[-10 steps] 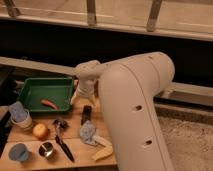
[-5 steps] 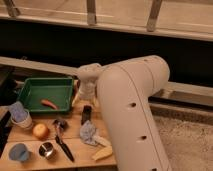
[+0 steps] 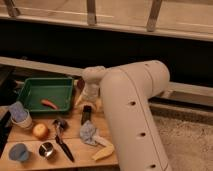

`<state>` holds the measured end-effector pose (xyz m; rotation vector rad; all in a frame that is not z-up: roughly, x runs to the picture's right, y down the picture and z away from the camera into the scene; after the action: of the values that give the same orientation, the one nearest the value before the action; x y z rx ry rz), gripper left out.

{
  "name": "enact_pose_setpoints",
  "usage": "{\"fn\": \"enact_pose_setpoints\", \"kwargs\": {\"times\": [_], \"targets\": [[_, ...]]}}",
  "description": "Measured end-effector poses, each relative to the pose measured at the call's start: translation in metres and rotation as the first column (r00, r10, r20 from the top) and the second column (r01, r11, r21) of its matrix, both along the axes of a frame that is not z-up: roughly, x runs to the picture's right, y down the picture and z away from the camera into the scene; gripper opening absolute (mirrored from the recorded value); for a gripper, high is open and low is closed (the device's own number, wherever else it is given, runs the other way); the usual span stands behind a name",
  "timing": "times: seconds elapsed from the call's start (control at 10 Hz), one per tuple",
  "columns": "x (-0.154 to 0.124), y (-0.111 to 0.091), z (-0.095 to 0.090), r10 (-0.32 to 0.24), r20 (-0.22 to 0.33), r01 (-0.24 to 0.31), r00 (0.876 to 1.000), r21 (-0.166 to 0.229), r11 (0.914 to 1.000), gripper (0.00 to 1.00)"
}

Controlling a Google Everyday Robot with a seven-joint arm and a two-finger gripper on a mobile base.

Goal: Place eraser in purple bowl

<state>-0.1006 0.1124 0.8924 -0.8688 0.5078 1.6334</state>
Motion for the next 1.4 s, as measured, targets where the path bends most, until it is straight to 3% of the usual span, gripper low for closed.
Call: {"fn": "enact_pose_setpoints", "kwargs": {"times": [0.2,0.3,0.8,0.9,1.1,1.4], "targets": [[0.004,0.001,0.003,0.015,0.003,-0.015,1.0,-0.008,0.9999,0.69],[0.005,0.0,0.004,0.016,0.005,-0.016,1.0,-0.01,0.9998,0.54],[0.003,0.001,0.005,0.009,0.008,-0.008,1.0,-0.015,0.9999,0.06],[0.002,0.001,0.005,0.008,0.01,-0.008,1.0,-0.014,0.9999,0.01],[0.003,-0.005,0.0,0.02,0.014,-0.02,1.0,0.007,0.9998,0.0],[0.01,-0.041,-0.029,0.03,0.007,-0.031,1.0,0.107,0.9938,0.0]]}}
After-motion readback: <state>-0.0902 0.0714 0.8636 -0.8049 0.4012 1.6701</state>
